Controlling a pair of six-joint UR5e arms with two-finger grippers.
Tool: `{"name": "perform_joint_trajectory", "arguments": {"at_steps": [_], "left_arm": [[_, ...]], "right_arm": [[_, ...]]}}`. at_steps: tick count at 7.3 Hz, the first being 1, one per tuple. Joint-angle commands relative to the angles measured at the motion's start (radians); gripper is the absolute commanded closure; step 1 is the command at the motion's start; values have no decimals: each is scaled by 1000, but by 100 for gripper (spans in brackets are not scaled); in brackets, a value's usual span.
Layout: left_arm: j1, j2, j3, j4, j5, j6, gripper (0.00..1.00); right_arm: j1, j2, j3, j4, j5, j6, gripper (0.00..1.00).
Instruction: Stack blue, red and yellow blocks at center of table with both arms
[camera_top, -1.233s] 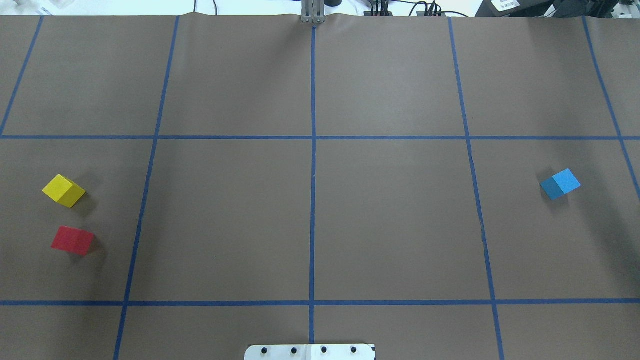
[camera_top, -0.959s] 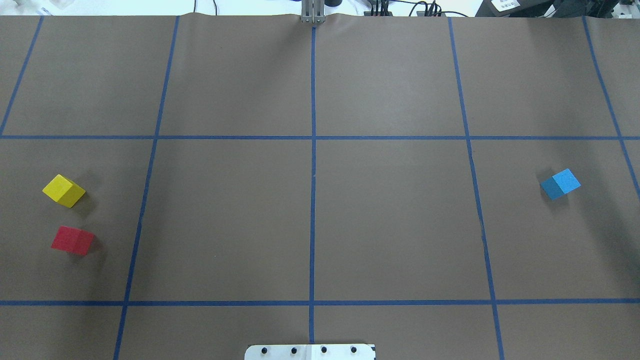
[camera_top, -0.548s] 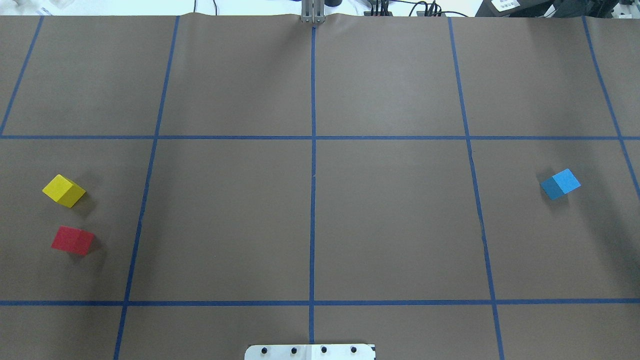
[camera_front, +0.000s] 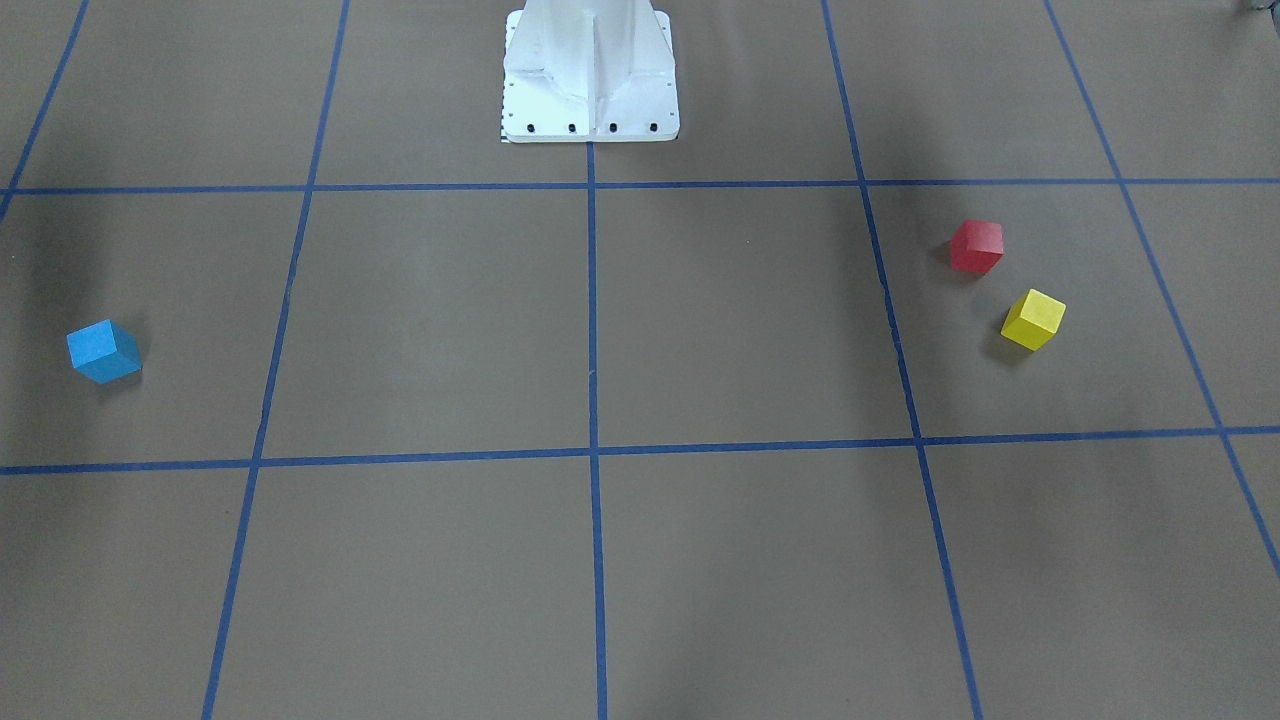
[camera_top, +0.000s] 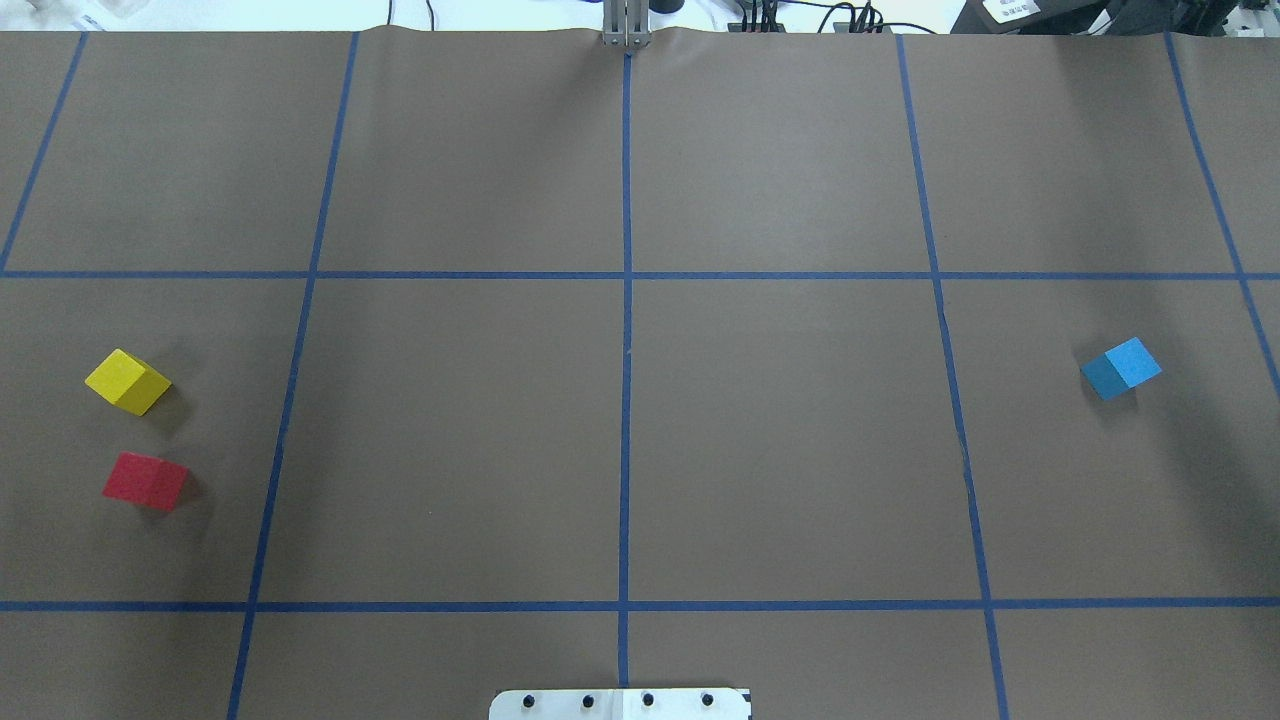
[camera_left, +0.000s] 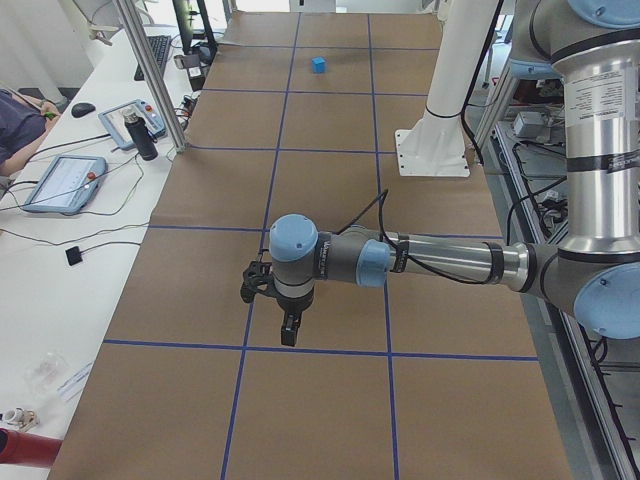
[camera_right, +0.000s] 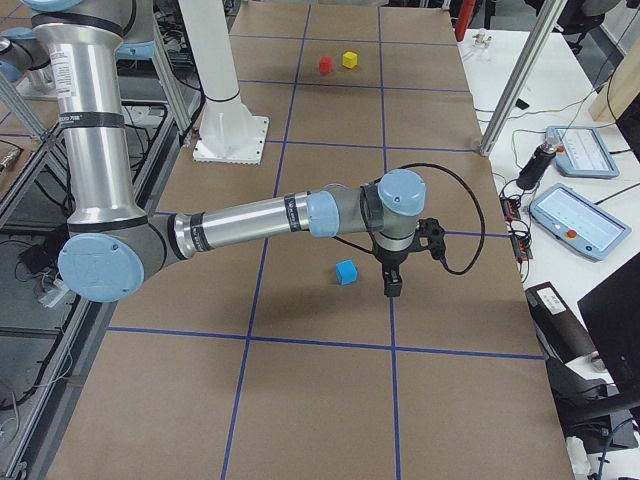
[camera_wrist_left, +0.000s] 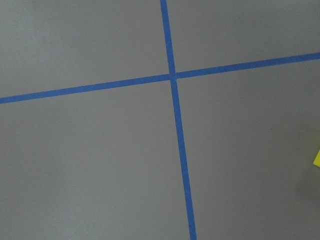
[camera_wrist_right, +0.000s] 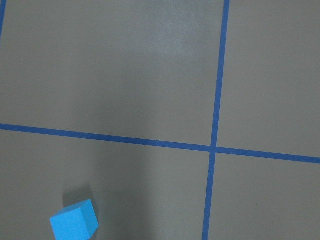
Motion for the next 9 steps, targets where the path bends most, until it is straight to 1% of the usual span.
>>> {"name": "perform_joint_trajectory", "arguments": {"at_steps": [1, 2, 4, 7, 9], "left_arm": [[2, 15, -1, -8, -1, 0, 0], [2, 16, -2, -8, -1, 0, 0], [2, 16, 1, -9, -1, 0, 0], [2, 14, 1, -11, -1, -1, 0], [2, 14, -1, -11, -1, -1, 0]], "right_arm": [[-177, -8, 16, 58, -7, 32, 1], [-258, -2, 16, 64, -39, 95, 1], [-360, -10, 7, 63, -86, 126, 1], [-377, -14, -25, 64, -83, 120, 1], [-404, -5, -79, 69, -82, 112, 1]]}}
